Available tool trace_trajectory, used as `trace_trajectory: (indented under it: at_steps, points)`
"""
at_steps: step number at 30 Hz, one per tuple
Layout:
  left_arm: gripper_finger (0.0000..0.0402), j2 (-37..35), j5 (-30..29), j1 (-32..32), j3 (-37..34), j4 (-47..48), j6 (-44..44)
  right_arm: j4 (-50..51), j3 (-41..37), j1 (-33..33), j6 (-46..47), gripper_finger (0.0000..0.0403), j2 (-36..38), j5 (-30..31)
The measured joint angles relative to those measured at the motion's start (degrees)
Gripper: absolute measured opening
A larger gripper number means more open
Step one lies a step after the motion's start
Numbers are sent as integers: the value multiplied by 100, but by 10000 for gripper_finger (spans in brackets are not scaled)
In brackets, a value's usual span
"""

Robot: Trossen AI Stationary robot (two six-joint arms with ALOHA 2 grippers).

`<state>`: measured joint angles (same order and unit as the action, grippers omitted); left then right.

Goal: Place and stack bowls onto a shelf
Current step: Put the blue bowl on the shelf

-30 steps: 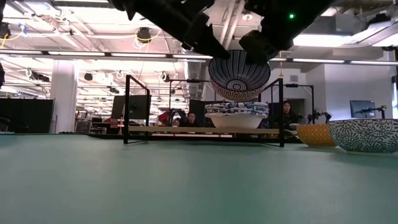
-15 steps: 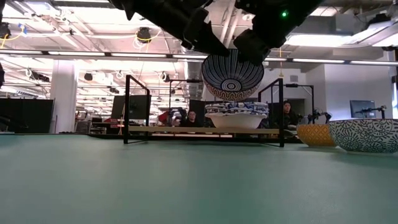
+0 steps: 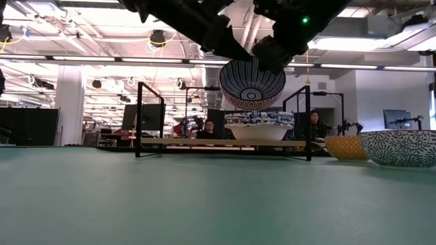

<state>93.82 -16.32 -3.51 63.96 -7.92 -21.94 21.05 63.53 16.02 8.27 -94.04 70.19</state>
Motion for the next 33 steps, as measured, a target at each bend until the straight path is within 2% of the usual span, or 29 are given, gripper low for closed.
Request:
trace_trajectory:
  at_steps: [4, 6, 9, 14, 19, 22, 28, 33]
  points:
    - [27, -71, -692, 33, -1, -66, 24, -381, 5, -242, -533, 43, 0, -151]
    - [38, -209, -1062, 81, -11, 96, -14, -805, 17, -442, -999, 43, 0, -444]
    - [57, -547, -1337, 133, -24, 496, 37, -1589, 22, -821, -1695, 43, 15, -1098]
    - [81, -1368, -1352, 149, -125, 1196, 624, -2730, 15, -1610, -2402, 43, 4, -2626]
    - [84, -2069, -1340, 97, -803, 942, 876, -3381, 15, -2455, -1940, 43, 4, -4081]
    - [84, -2354, -1394, 2, -1200, 588, 967, -3647, 15, -2868, -1686, 43, 4, -4701]
    - [84, -2452, -1366, -254, -1755, -121, 1212, -4046, 92, -3471, -1257, 43, 1, -5448]
    - [84, -2385, -1354, -411, -1851, -16, 1464, -3784, 579, -3696, -1151, 43, -308, -5657]
